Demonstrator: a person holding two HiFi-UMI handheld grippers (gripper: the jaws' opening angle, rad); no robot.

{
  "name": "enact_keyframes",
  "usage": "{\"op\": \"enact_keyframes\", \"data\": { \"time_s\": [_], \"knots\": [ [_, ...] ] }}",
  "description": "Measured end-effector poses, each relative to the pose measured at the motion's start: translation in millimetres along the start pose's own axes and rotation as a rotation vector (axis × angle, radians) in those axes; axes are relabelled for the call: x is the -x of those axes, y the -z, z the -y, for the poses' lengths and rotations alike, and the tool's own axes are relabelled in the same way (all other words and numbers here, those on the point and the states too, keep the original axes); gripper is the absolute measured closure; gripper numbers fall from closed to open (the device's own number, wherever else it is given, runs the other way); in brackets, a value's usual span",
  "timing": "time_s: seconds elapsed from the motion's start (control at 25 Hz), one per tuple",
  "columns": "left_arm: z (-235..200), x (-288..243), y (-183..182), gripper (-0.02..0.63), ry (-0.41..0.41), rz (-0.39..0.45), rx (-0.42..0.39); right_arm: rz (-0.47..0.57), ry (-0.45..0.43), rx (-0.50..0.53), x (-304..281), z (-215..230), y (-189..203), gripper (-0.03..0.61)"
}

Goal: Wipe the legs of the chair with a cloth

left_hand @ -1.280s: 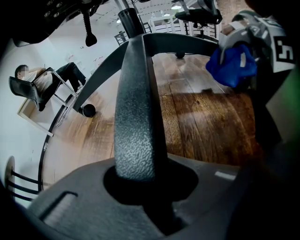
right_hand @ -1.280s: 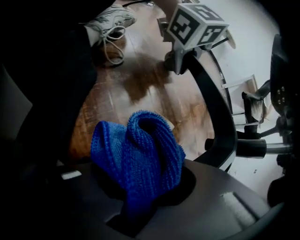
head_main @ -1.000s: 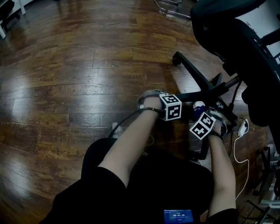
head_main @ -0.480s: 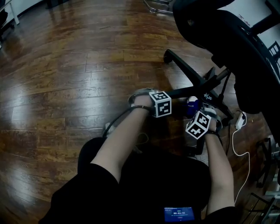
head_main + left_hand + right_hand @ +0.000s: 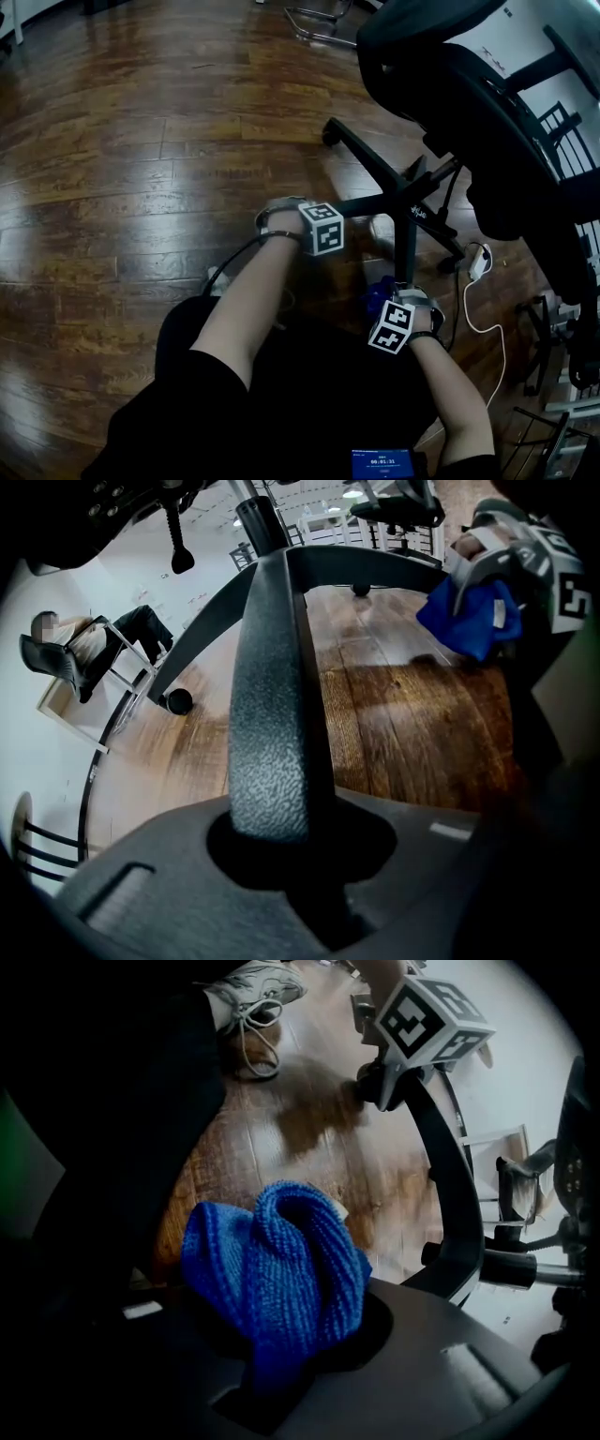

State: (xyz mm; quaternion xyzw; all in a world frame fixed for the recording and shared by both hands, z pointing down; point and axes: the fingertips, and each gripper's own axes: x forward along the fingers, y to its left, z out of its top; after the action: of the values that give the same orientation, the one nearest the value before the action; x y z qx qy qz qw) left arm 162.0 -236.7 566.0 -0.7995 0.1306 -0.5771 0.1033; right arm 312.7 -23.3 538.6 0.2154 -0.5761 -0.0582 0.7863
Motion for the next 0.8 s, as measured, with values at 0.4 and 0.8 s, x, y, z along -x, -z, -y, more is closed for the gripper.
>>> {"op": "enact_keyframes", "data": {
  "time_s": [0.4,0.8],
  "knots": [
    [1,2,-4,0.565,0.012,-0.009,-0.003,0.004,0.241,-0.14,-26,168,-10,0.491],
    [-3,1,-4,0.565,-0.001,0.007,-0.01,0.025,0.309,-0.092,-23,178,-17,0.489]
  ]
}}
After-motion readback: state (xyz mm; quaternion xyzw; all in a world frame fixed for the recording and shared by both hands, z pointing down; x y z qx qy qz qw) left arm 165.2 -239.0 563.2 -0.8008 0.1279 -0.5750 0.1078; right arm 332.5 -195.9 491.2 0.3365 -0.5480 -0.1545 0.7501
